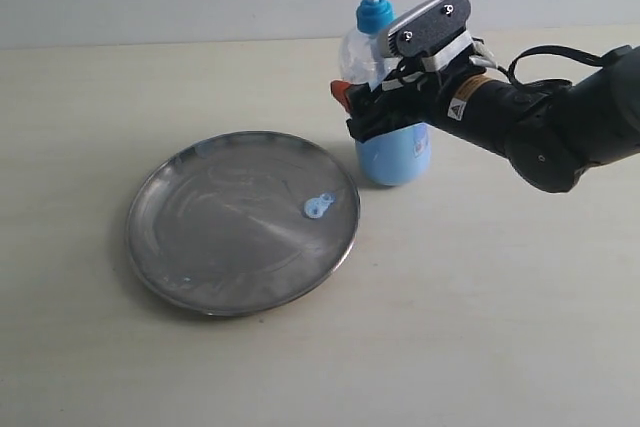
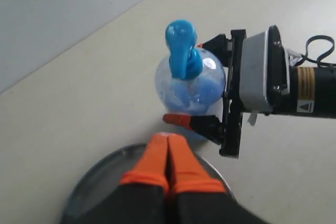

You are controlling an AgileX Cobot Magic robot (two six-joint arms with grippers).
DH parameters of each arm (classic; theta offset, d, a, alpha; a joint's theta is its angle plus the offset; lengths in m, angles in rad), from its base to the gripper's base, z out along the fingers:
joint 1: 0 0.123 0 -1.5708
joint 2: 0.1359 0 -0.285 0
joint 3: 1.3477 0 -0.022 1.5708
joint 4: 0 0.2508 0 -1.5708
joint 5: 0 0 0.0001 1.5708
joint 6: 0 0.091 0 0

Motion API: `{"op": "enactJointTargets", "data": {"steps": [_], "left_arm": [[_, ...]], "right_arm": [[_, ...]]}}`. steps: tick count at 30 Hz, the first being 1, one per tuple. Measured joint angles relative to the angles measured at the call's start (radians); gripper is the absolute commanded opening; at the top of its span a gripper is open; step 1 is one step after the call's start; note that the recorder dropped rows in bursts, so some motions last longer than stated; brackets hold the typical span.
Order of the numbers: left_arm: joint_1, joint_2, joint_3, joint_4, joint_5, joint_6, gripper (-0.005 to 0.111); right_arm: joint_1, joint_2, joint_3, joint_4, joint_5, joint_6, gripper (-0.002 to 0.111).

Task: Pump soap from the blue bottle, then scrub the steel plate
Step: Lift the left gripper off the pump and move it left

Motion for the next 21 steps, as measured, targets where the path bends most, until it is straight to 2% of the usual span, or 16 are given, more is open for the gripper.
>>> {"op": "enactJointTargets", "data": {"steps": [11, 21], "left_arm": [[0.000, -0.037, 0.229, -0.008, -0.138, -0.043, 0.000], [0.000, -0.038, 0.341, -0.026, -0.160, -0.045, 0.000]], "right_arm": [[-0.053, 0.000, 0.000, 0.013, 0.002, 0.098, 0.000], [-0.058, 0.028, 0.000, 0.015, -0.060, 0.106, 0.000]]}}
